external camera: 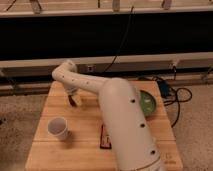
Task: Drag the pepper across the table
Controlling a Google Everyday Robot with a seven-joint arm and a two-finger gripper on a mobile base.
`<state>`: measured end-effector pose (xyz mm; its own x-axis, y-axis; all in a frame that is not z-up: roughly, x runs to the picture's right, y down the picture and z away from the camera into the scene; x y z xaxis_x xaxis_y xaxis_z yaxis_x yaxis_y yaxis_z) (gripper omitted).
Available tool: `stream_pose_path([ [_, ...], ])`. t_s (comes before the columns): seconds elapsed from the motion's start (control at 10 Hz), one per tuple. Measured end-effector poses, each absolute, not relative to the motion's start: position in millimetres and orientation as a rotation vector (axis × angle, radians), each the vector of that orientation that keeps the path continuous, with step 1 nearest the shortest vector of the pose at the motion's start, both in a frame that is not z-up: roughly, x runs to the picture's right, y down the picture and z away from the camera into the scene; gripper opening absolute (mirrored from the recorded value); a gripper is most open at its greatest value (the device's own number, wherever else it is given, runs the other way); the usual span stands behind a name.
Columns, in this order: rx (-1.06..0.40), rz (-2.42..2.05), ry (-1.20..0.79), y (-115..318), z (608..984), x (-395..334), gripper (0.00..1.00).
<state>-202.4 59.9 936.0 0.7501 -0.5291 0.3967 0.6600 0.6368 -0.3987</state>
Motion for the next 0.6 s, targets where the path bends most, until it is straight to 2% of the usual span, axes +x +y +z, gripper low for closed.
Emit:
stream_pose_path([
  [0.6,-0.557,-1.038,-0.460,69,932,-227,0.80],
])
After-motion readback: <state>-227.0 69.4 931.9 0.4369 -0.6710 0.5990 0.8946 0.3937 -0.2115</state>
